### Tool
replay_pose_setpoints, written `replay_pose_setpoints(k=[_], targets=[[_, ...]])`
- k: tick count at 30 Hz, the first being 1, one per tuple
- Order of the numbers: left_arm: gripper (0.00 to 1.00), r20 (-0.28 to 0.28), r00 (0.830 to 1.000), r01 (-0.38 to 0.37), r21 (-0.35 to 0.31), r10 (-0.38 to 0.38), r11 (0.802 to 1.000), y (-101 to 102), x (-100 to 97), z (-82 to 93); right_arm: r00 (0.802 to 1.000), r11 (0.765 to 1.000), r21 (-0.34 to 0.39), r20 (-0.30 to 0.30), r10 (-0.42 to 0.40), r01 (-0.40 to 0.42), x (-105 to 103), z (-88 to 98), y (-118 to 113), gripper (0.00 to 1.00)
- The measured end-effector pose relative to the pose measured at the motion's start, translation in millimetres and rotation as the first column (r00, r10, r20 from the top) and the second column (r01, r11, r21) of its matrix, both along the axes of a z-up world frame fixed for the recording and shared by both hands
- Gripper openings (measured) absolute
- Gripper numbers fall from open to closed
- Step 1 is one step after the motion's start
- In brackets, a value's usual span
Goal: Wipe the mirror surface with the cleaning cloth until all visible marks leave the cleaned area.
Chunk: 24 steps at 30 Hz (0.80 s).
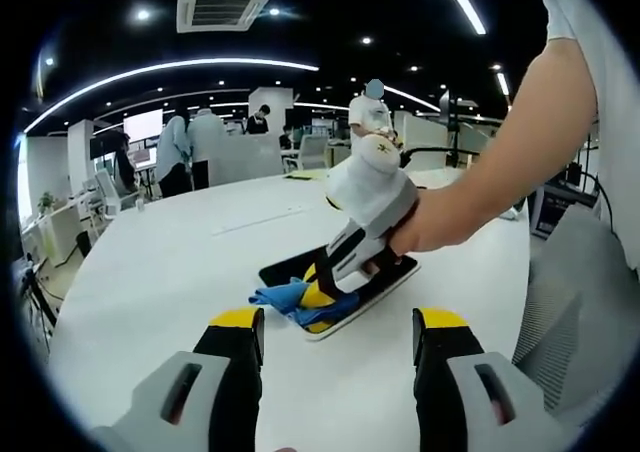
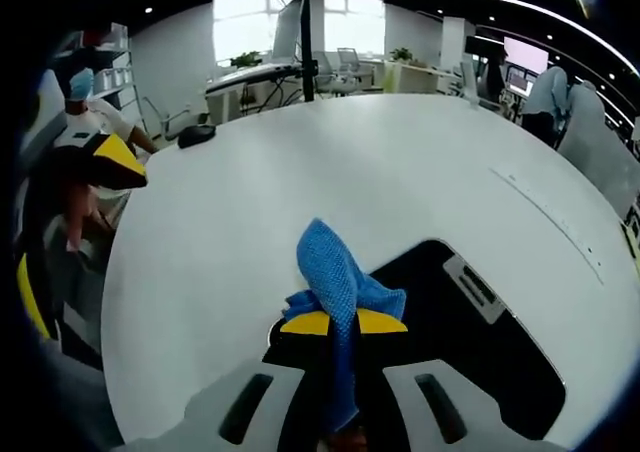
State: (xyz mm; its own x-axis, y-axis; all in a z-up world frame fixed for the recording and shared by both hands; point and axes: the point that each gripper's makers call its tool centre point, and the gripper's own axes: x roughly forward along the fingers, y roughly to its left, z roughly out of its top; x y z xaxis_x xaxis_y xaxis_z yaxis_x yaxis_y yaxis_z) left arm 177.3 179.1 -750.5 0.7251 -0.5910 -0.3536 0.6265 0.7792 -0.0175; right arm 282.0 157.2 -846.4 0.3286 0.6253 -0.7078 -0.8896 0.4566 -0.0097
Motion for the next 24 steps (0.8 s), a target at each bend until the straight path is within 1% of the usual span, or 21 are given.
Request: replay_pose_setpoints(k=[24], targets=[[0.60, 0.009, 1.000, 0.001, 0.006, -0.002, 1.000, -1, 0.7, 2.2, 1.000, 1.000, 0.008, -0.008, 0.017, -0.017, -27, -0.4, 2, 0.02]])
